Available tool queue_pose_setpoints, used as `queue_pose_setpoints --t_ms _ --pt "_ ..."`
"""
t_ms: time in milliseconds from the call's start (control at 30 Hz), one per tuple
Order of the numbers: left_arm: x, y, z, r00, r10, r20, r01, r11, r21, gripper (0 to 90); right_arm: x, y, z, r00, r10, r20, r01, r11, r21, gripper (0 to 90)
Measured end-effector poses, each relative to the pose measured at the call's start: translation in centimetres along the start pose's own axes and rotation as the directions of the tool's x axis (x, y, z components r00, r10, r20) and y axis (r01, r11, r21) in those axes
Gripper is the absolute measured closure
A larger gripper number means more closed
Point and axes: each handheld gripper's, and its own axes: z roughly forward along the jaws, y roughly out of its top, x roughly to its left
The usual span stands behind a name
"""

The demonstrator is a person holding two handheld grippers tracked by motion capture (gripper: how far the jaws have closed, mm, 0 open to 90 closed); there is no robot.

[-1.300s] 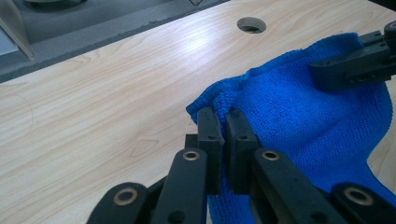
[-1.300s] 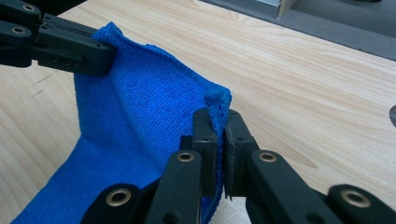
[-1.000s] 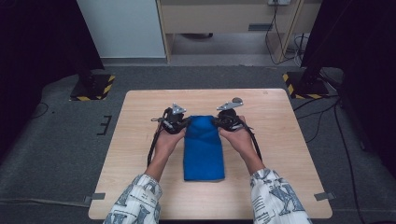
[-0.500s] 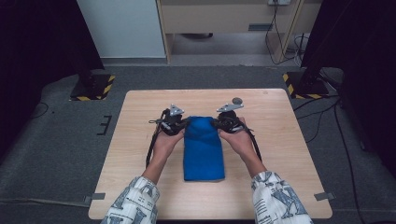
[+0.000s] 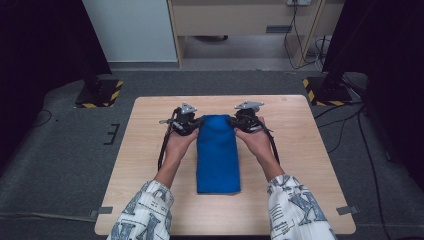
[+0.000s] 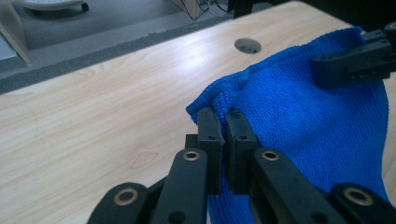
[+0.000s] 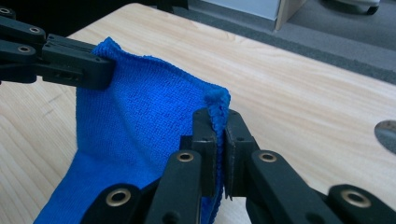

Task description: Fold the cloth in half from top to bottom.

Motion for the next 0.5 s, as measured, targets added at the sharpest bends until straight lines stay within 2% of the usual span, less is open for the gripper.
queue_pose_setpoints --t_ms 200,267,500 --pt "0.7 1.4 -0.3 0.9999 -0.007 -0.008 0.007 0.9997 -0.021 86.5 -0.1 1.4 0.0 1.0000 0.000 0.003 0.000 1.000 -0.020 85.6" --pt "0.7 1.6 -0.4 0.9999 0.002 -0.011 -0.002 0.9998 -0.019 86.5 -0.1 1.7 -0.1 1.0000 -0.003 0.002 0.003 1.000 -0.024 85.5" --pt "-0.5 1.1 -1.3 0.9995 0.028 -0.012 -0.028 0.9995 -0.011 86.5 0.2 0.9 -1.0 0.9997 -0.019 -0.018 0.018 1.000 -0.023 85.1"
